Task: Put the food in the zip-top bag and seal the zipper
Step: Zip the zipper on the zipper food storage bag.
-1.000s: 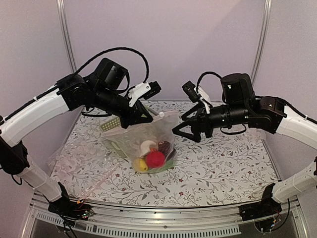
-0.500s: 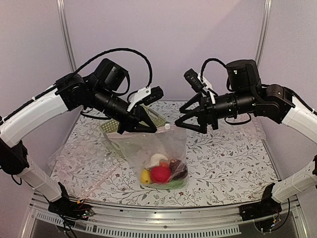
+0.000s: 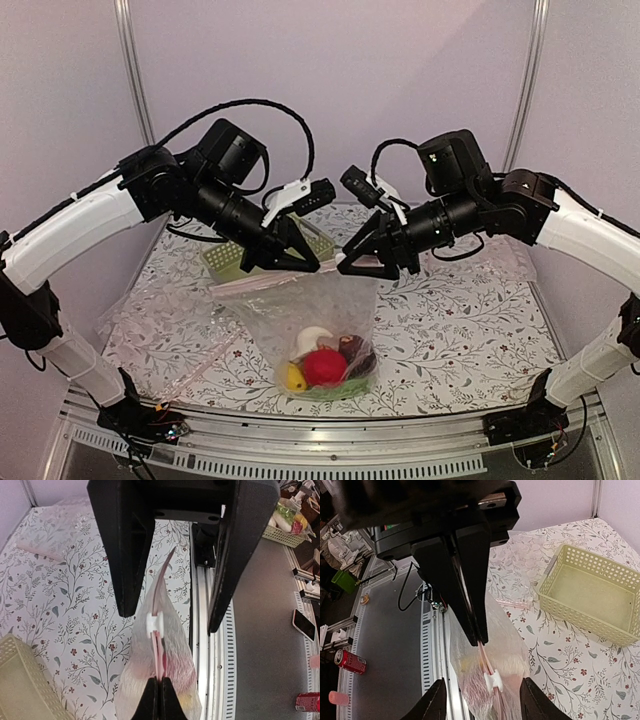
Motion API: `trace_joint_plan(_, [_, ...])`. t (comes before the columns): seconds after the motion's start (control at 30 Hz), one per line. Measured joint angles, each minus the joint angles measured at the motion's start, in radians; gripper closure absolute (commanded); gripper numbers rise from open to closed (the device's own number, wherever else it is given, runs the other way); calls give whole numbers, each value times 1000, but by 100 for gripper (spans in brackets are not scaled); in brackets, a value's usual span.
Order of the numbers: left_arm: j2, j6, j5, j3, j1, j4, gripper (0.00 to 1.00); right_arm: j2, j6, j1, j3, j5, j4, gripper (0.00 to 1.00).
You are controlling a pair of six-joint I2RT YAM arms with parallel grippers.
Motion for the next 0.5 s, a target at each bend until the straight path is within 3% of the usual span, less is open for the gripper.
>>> trace_joint_plan(0.27, [5, 0, 2, 5, -3, -1, 100, 5, 19, 0, 0, -20, 25, 84])
trace_joint_plan(0.5, [5, 1, 1, 5, -5, -2, 100, 17, 23, 0, -8, -25, 34, 84])
